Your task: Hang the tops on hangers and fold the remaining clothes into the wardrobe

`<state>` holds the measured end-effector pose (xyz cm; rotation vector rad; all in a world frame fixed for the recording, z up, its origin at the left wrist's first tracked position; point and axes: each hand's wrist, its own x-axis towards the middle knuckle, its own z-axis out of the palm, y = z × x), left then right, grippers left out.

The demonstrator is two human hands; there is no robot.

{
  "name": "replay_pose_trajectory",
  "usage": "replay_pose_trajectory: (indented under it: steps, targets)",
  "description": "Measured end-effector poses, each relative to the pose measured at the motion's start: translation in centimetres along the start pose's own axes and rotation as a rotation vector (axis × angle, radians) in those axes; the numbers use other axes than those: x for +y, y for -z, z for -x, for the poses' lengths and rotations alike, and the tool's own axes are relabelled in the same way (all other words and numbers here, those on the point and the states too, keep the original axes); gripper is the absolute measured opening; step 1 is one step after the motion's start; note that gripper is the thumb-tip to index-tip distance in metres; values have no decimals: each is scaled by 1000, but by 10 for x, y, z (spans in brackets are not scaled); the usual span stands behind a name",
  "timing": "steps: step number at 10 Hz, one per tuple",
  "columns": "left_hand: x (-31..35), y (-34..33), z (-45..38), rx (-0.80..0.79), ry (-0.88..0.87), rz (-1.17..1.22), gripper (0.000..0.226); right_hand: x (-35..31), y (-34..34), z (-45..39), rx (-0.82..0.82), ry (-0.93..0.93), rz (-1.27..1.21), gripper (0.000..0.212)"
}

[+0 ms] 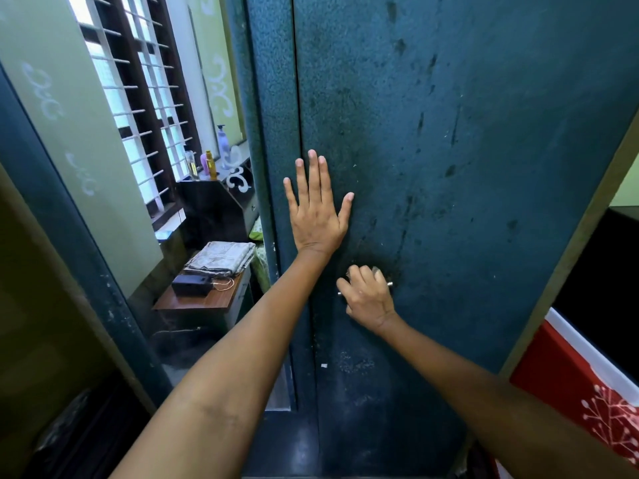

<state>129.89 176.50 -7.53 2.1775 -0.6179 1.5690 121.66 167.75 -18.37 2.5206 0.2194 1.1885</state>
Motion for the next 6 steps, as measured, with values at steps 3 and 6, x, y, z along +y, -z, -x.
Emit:
replay_pose_trajectory:
  steps: [3, 6]
  targets:
    - [2, 16, 2, -97, 15, 17, 65, 10, 12, -1, -140, 359, 179, 13]
    - [18, 68, 15, -393, 133, 214, 67, 0, 75, 18, -401, 26, -33, 54]
